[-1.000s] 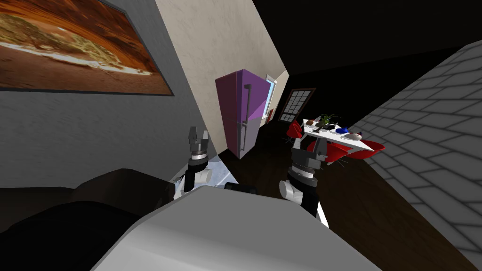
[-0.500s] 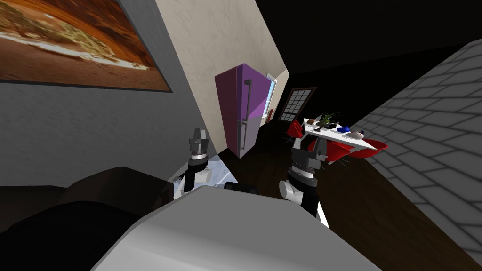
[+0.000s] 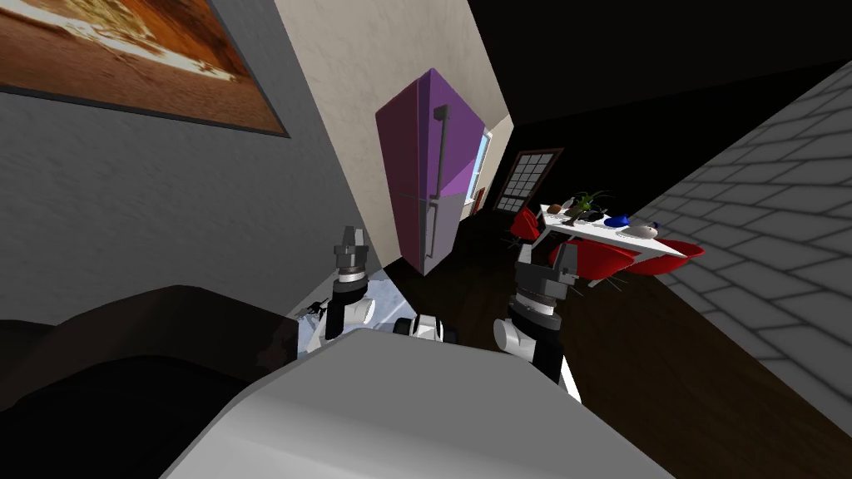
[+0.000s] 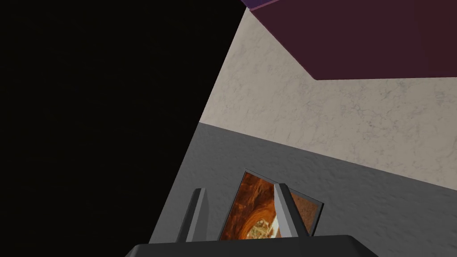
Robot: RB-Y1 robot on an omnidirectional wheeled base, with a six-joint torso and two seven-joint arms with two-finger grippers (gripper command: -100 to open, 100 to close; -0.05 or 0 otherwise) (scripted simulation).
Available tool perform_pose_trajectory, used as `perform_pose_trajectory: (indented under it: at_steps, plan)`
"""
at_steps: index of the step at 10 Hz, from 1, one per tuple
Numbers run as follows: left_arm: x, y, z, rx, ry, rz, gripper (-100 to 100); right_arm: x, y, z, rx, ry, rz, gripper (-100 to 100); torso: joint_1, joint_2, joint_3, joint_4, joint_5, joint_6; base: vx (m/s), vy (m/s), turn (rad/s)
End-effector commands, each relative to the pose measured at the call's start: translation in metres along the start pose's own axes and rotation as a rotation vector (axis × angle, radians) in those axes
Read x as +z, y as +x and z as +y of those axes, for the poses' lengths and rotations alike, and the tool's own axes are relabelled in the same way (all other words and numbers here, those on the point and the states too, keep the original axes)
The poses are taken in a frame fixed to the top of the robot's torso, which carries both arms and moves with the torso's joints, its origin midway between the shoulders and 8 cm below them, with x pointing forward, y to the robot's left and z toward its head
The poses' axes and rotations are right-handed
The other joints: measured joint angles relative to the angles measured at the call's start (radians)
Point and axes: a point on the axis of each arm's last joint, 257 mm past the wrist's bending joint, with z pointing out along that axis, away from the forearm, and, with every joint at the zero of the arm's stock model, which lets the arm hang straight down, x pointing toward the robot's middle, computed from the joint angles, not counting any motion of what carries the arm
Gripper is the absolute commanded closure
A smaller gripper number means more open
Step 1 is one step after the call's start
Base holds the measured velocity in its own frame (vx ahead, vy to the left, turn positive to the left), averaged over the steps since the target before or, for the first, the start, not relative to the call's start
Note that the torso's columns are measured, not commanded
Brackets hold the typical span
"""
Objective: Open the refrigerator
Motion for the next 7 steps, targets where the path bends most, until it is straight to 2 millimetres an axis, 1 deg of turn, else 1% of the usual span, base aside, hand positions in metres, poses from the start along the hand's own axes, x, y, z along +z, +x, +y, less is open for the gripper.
perform_pose_trajectory:
  at_steps: [1,2,5,7]
  plan:
    - [0.002,0.007,0.003,0.023,-0.009,0.06,-100,0.0,0.0,0.0,0.0,0.001,0.0,0,0.0,0.033,-0.069,0.033,0.0,0.0,0.032,-0.029,0.002]
    - [0.004,0.01,0.005,0.034,-0.016,0.083,-100,0.0,0.0,0.0,0.0,0.001,0.0,0,-0.001,0.042,-0.089,0.042,0.0,0.0,0.04,-0.036,0.005]
    - [0.01,0.017,0.013,0.07,-0.052,0.136,-100,0.0,0.0,0.0,0.0,0.001,0.0,0,-0.001,0.045,-0.095,0.046,0.0,0.0,0.066,-0.052,0.006]
    - [0.015,0.02,0.019,0.096,-0.079,0.16,-100,0.0,0.0,0.0,0.0,0.001,0.0,0,-0.001,0.046,-0.094,0.047,0.0,0.0,0.094,-0.078,0.008]
